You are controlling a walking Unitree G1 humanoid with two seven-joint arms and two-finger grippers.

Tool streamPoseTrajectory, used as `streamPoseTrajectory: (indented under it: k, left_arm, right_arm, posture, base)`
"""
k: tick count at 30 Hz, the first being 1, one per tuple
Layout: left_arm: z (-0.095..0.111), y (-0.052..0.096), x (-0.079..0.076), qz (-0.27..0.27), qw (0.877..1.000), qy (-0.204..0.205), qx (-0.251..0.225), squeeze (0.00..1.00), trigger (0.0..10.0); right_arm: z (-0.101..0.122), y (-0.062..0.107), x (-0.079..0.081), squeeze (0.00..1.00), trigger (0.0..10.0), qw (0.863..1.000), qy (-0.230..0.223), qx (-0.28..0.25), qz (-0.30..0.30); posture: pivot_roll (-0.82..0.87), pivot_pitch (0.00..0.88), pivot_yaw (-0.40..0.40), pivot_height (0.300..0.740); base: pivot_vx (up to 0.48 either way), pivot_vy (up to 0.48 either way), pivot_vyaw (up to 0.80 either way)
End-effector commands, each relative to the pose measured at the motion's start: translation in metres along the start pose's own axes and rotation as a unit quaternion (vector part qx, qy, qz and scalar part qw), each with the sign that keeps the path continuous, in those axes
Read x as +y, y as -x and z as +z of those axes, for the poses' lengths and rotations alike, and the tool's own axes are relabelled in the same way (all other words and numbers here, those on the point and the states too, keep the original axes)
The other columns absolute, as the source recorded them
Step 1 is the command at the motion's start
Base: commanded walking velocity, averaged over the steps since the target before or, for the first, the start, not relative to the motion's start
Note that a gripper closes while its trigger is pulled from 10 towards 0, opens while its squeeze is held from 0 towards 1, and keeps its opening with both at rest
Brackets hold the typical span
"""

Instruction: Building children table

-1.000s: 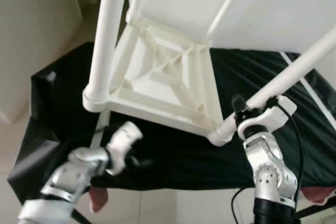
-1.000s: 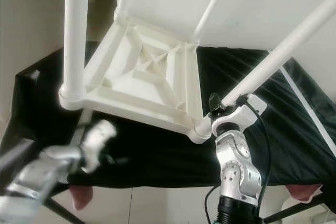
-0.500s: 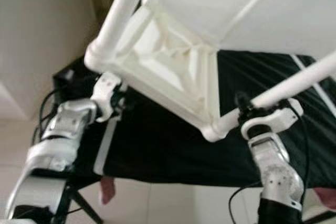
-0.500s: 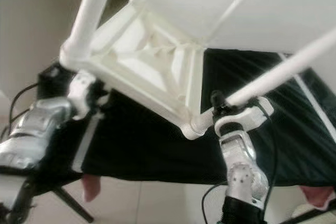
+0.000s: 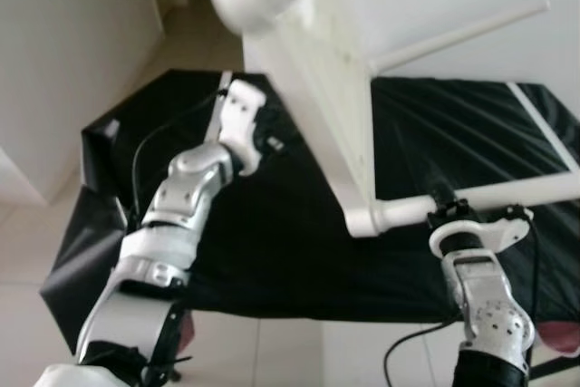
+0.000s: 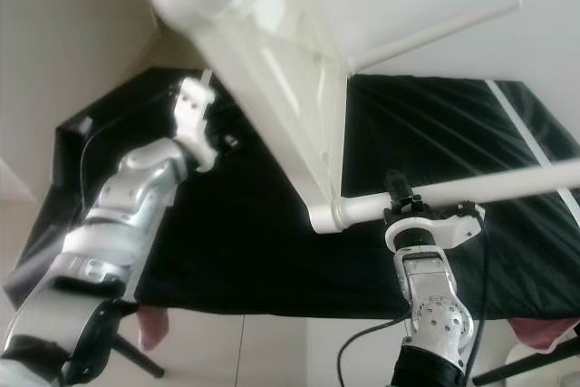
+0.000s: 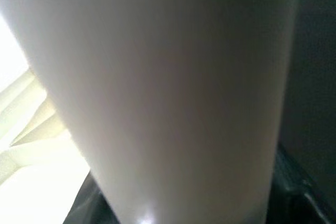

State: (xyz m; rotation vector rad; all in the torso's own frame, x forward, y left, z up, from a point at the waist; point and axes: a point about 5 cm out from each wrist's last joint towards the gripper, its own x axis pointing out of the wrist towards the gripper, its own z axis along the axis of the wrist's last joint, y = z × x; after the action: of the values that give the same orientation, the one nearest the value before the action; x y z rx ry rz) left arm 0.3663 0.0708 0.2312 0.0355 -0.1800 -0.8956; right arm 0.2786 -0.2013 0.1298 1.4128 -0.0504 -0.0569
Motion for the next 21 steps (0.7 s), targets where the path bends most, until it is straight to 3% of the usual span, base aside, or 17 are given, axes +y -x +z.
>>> streamPoseTrajectory:
  k: [1,3,6,7,8,9,16,20,21]
  left_arm:
    - [0.013,-0.012,-0.019,-0.104,0.994,-0.002,-0.021,0.0,10.0]
    - [0.022,-0.019,-0.016,-0.096,0.995,0.01,-0.033,0.0,10.0]
    - [0.031,-0.024,-0.016,-0.094,0.995,-0.002,-0.041,0.0,10.0]
    - [0.036,-0.026,-0.016,-0.096,0.994,-0.004,-0.046,0.0,10.0]
    - [0.036,-0.026,-0.016,-0.096,0.994,-0.004,-0.046,0.0,10.0]
    - [0.041,-0.028,-0.017,-0.097,0.994,-0.016,-0.052,0.0,10.0]
    - [0.059,-0.034,-0.018,-0.101,0.992,-0.03,-0.069,0.0,10.0]
    - [0.069,-0.038,-0.016,-0.1,0.991,-0.054,-0.072,0.0,10.0]
    - [0.069,-0.038,-0.016,-0.1,0.991,-0.054,-0.072,0.0,10.0]
  right_arm:
    - [-0.05,-0.004,0.005,0.0,10.0,0.992,-0.112,0.057,0.027]
    - [-0.053,-0.004,-0.005,0.0,10.0,0.988,-0.137,0.062,0.036]
    - [-0.054,-0.005,-0.016,0.0,10.0,0.99,-0.125,0.054,0.026]
    - [-0.053,-0.005,-0.017,0.69,10.0,0.991,-0.129,0.043,0.017]
    - [-0.053,-0.005,-0.017,0.69,10.0,0.991,-0.129,0.043,0.017]
    - [-0.051,-0.003,-0.015,1.0,10.0,0.991,-0.127,0.037,0.018]
    - [-0.036,0.025,-0.021,1.0,10.0,0.989,-0.144,0.002,-0.022]
    - [-0.027,0.058,-0.025,1.0,10.0,0.988,-0.147,-0.018,-0.052]
    - [-0.027,0.058,-0.025,1.0,10.0,0.988,-0.147,-0.018,-0.052]
  posture:
    - [0.04,0.0,-0.011,0.74]
    - [0.05,0.0,-0.014,0.74]
    - [0.06,0.0,-0.014,0.74]
    - [0.06,0.0,-0.016,0.74]
    - [0.06,0.0,-0.016,0.74]
    - [0.06,0.0,-0.015,0.74]
    - [0.07,0.0,-0.009,0.74]
    - [0.06,0.0,0.01,0.74]
    - [0.06,0.0,0.01,0.74]
  base:
    - [0.0,0.0,0.0]
    - [0.0,0.0,0.0]
    - [0.0,0.0,0.0]
    - [0.0,0.0,0.0]
    - [0.0,0.0,0.0]
    - [0.0,0.0,0.0]
    - [0.0,0.0,0.0]
    - [0.0,0.0,0.0]
    - [0.0,0.0,0.0]
